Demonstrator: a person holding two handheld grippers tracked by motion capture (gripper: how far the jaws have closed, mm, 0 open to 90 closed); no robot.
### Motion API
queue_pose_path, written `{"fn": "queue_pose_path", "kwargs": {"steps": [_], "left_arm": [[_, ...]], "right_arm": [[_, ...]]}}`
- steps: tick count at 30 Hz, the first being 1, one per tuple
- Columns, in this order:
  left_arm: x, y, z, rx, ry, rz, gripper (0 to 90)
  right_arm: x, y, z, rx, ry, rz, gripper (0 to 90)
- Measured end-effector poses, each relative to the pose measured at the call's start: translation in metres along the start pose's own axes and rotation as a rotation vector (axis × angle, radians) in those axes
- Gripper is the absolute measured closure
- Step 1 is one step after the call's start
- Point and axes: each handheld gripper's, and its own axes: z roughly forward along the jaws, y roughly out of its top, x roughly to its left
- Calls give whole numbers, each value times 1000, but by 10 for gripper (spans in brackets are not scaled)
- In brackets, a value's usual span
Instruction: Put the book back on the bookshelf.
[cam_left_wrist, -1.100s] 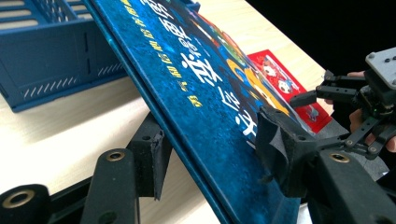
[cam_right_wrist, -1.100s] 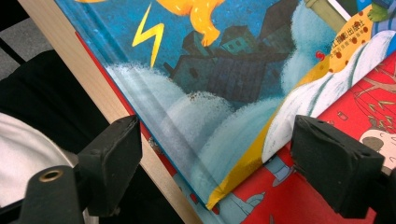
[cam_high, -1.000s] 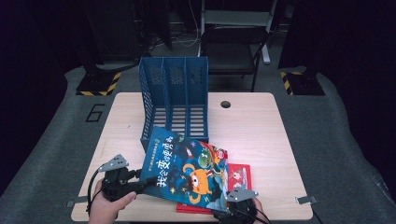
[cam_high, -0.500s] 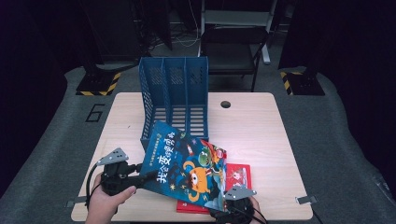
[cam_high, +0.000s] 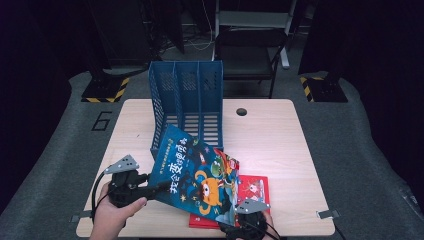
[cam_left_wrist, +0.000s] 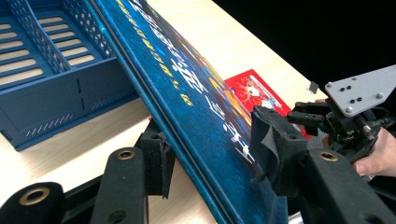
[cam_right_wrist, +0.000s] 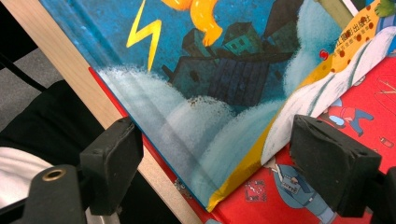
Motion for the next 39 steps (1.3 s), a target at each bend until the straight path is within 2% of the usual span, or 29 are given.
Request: {"fn": "queue_pose_path", "kwargs": {"steps": [3, 5, 9, 13, 15, 16, 19, 30, 34, 37, 39], "left_arm": [[-2, -2, 1, -13, 4, -10, 525], [-1, -4, 1, 2, -18, -16, 533], [-1, -6, 0, 2, -19, -23, 540], [-2, -9, -3, -2, -24, -18, 542], [-1, -11, -5, -4, -35, -10, 542], [-2, -12, -6, -20, -37, -14, 541], [-1, -14, -10, -13, -61, -16, 542], [-2, -18, -22, -9, -53, 4, 574], [-3, -19, -23, -14, -46, 0, 575], [-2, -18, -25, 1, -60, -1, 580], [-3, -18, -24, -12, -58, -8, 584]], "right_arm": [[2, 0, 0, -1, -9, 8, 175], [2, 0, 1, -4, -16, 6, 175], [3, -1, 1, -7, -23, -1, 175], [3, -1, 1, -6, -28, -3, 175], [3, 0, 1, -5, -29, -17, 175], [3, 0, 2, -7, -29, -18, 175], [3, 0, 2, -8, -32, -11, 175], [3, 0, 2, -6, -30, -13, 175], [3, 0, 2, 3, -32, -18, 175], [4, 0, 1, 5, -32, -9, 175], [4, 0, 1, 4, -32, -16, 175]]}}
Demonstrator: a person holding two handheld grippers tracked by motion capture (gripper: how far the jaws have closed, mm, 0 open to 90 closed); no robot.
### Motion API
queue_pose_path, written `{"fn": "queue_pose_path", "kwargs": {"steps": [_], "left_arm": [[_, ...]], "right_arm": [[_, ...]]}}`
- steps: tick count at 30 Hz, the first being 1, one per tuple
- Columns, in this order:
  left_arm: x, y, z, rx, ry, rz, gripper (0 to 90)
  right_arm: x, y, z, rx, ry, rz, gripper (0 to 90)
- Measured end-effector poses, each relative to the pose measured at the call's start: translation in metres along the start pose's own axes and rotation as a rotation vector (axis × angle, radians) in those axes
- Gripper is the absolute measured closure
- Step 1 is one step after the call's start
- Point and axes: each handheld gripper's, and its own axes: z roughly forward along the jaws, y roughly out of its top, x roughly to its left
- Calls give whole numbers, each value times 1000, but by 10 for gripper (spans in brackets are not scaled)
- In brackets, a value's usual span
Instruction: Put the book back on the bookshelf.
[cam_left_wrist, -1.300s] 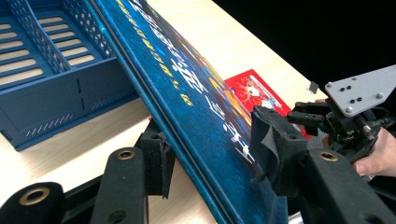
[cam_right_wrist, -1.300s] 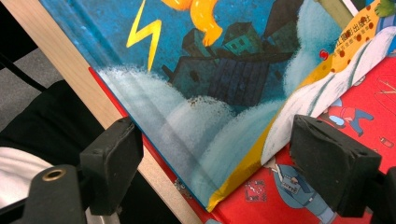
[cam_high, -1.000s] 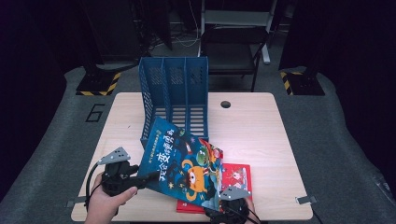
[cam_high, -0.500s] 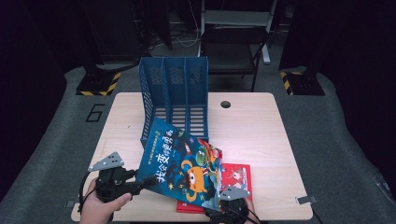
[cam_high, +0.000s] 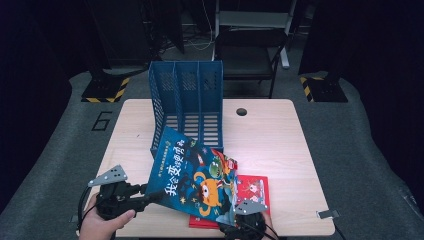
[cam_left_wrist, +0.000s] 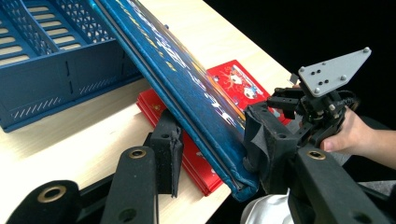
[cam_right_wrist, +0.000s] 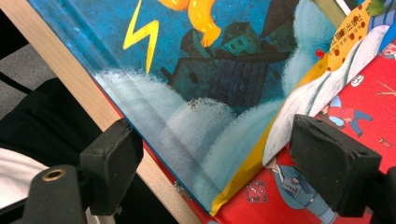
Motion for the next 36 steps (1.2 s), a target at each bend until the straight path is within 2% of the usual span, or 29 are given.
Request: {"fn": "queue_pose_path", "kwargs": {"steps": [4, 9, 11, 13, 18, 25, 26, 30, 31, 32, 36], "left_arm": [[-3, 3, 1, -9, 11, -2, 591], [-4, 4, 0, 13, 10, -7, 600], [-4, 2, -1, 16, 9, -9, 601], [-3, 0, -1, 17, 8, -18, 602], [-2, -5, -2, 10, 10, -22, 607], [2, -12, -4, 9, 5, -57, 608], [1, -11, -5, 6, 5, -63, 608], [-1, -3, -7, 12, 12, -47, 612], [-2, -1, -7, 7, 16, -46, 613], [-3, 2, -8, 20, 11, -38, 614], [-7, 10, -7, 26, 32, -26, 619]], "right_arm": [[0, 0, 0, -14, -1, 13, 175], [-1, -2, 0, -21, 6, 7, 180], [-2, -2, -1, -18, 5, -11, 182], [-1, -3, -2, -15, 7, 1, 184], [-2, -3, -2, -8, 5, -21, 183], [0, -3, -1, -13, -6, -36, 181], [0, -3, -1, -15, -6, -33, 181], [2, -2, 1, -19, 8, -14, 185], [2, -1, 1, -17, 19, -25, 185], [3, -1, 2, -20, 18, -10, 186], [3, 0, 3, -20, 25, -1, 188]]}}
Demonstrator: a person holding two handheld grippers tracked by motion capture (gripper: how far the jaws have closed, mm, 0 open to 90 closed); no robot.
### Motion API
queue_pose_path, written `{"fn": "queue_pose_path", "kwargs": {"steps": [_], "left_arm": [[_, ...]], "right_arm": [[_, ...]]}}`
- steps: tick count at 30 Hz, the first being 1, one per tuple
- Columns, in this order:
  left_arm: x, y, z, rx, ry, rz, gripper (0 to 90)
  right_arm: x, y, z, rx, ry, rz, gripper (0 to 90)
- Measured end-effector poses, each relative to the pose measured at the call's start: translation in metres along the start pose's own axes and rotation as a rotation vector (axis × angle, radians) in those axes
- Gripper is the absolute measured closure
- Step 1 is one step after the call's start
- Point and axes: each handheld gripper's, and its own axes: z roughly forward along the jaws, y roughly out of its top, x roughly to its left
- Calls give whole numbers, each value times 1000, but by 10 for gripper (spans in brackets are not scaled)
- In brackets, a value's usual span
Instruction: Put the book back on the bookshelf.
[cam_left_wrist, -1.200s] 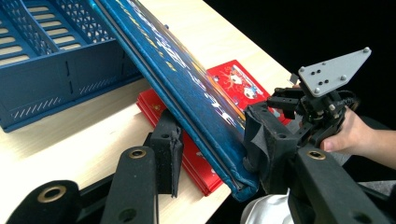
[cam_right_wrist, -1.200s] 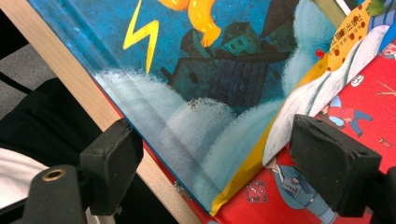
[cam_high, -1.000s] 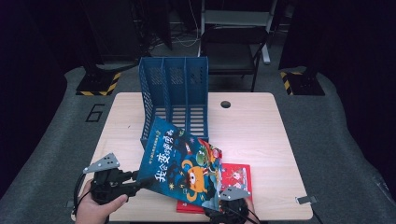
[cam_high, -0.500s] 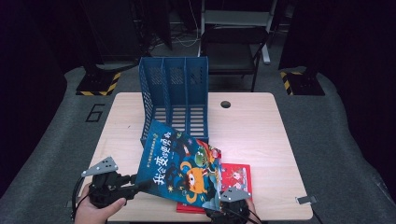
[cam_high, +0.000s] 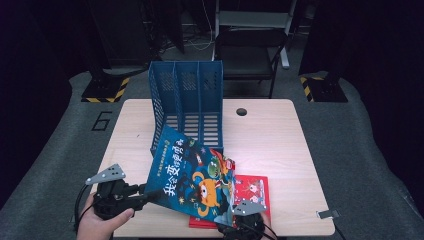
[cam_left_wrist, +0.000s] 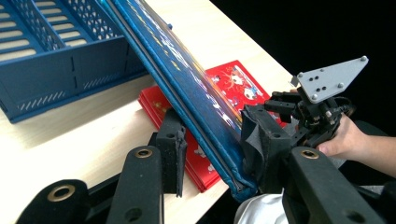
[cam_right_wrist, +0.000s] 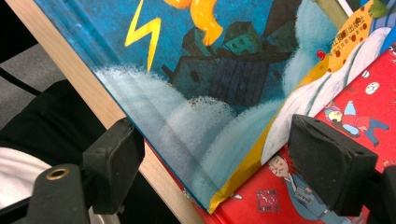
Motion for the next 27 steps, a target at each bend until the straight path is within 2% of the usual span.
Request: {"fn": "queue_pose_path", "kwargs": {"steps": [1, 5, 7, 11, 20, 21, 27], "left_arm": [[-1, 1, 0, -1, 7, -3, 621], [-5, 7, 1, -11, 21, 12, 630], [-5, 9, 0, -2, 18, 7, 633], [-5, 9, 0, -12, 25, 0, 643], [3, -11, -4, -54, 26, -28, 651], [3, -13, -6, -45, 20, -30, 651], [6, -22, -8, -52, 16, -50, 652]], "right_arm": [[0, 0, 0, -2, 1, -6, 188], [3, 1, 3, -10, -11, 22, 191], [3, 2, 3, -7, -14, 26, 192], [3, 2, 3, -9, -1, 22, 196], [5, 1, 4, -10, -26, -24, 194], [5, 1, 4, -11, -17, -28, 193], [7, 0, 5, -5, -29, -44, 187]]}}
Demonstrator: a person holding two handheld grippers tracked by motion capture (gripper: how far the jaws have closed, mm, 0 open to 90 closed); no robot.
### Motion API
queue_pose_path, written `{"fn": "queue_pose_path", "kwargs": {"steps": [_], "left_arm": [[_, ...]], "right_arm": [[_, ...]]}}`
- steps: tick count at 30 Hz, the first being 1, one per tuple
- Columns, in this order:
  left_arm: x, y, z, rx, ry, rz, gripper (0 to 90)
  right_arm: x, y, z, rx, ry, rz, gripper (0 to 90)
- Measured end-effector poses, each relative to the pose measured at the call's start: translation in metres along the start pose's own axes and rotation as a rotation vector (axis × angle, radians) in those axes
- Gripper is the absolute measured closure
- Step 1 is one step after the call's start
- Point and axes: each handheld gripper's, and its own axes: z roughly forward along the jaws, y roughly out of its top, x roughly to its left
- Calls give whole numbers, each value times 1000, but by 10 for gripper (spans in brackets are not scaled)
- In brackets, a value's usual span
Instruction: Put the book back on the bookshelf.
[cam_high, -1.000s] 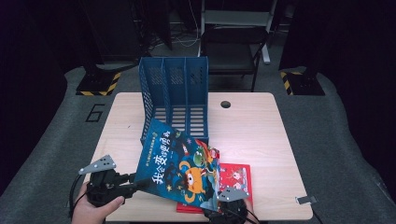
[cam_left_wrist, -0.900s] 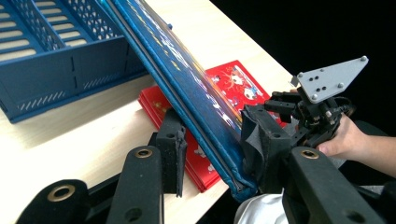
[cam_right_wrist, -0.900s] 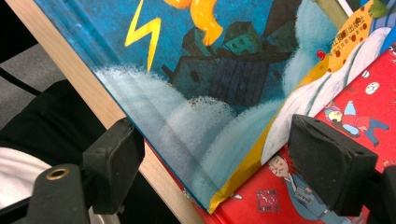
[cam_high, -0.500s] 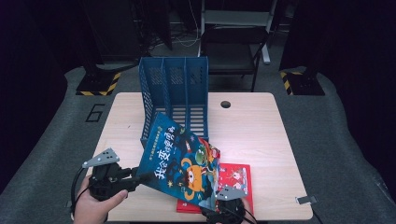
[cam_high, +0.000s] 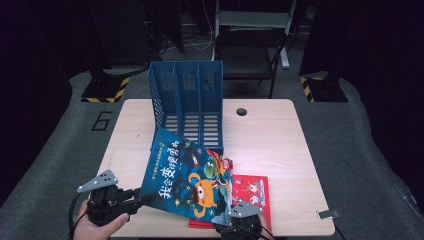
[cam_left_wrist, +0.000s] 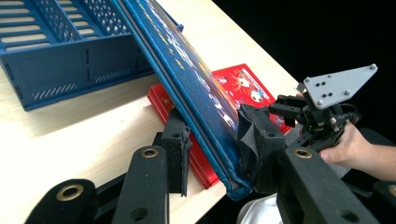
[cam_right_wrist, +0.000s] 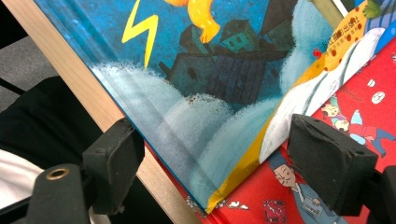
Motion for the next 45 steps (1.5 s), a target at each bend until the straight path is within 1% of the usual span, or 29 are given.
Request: {"fn": "queue_pose_path", "kwargs": {"steps": [2, 5, 7, 8, 9, 10, 11, 12, 13, 14, 15, 16, 17, 18, 19, 21, 23, 27, 28, 30, 32, 34, 35, 36, 38, 39, 40, 42, 45], "left_arm": [[0, 1, -1, 12, -7, 5, 653], [-2, 2, -1, 7, -4, 4, 654], [-3, 5, -1, 18, -6, 0, 655], [-3, 7, 0, 10, -2, -3, 655], [-4, 10, 0, 27, -5, -1, 654], [-6, 13, 1, 23, -4, 3, 655], [-7, 15, 2, 21, -2, 5, 655], [-9, 18, 2, 25, 1, 10, 655], [-10, 21, 3, 34, 1, 19, 655], [-11, 24, 3, 39, 5, 26, 655], [-12, 26, 4, 35, 8, 29, 655], [-13, 29, 4, 44, 9, 34, 656], [-13, 31, 4, 49, 6, 40, 656], [-13, 32, 5, 44, 11, 32, 658], [-12, 34, 5, 53, 8, 38, 659], [-10, 36, 5, 50, 9, 32, 664], [-7, 39, 4, 45, 14, 18, 672], [-2, 46, 0, 30, 24, -8, 695], [0, 47, 0, 25, 30, -5, 698], [3, 49, -2, 26, 30, -13, 704], [7, 50, -3, 24, 31, -20, 710], [10, 49, -5, 19, 34, -34, 713], [12, 48, -6, 18, 37, -38, 713], [14, 47, -8, 18, 38, -40, 714], [17, 45, -11, 16, 39, -54, 714], [18, 43, -11, 1, 46, -61, 715], [20, 42, -14, 12, 42, -67, 715], [23, 40, -16, 9, 46, -74, 715], [28, 34, -20, 3, 50, -87, 714]], "right_arm": [[0, 0, 0, 3, 1, -7, 183], [-1, 0, 1, -7, -3, -14, 179], [0, 0, 1, -11, -5, -6, 176], [0, 0, 1, -13, -5, -1, 177], [0, 0, 1, -9, 1, 13, 178], [-2, 2, 1, -3, 15, 1, 179], [-1, 3, 2, 3, 9, 19, 180], [-2, 3, 1, 4, 22, 19, 181], [-3, 4, 2, 4, 19, 8, 181], [-3, 4, 2, 4, 29, 25, 182], [-4, 5, 1, 10, 30, 25, 183], [-3, 5, 2, 4, 22, 40, 184], [-3, 6, 2, 8, 28, 48, 185], [-4, 6, 3, 3, 31, 39, 186], [-4, 7, 3, 7, 43, 46, 188], [-4, 7, 4, 7, 39, 38, 188], [-1, 9, 6, -1, 37, 59, 187], [4, 14, 12, 1, 50, 47, 188], [6, 15, 14, -3, 46, 52, 185], [6, 17, 17, -2, 36, 25, 181], [9, 19, 20, 4, 36, 37, 175], [10, 21, 21, 8, 38, 27, 171], [11, 22, 23, 2, 39, 41, 170], [12, 23, 24, 4, 48, 38, 170], [15, 25, 26, 5, 44, 33, 170], [15, 26, 27, 9, 49, 22, 170], [16, 27, 28, 7, 42, 27, 170], [17, 29, 30, 18, 45, 8, 169], [20, 32, 32, 32, 45, 13, 166]]}}
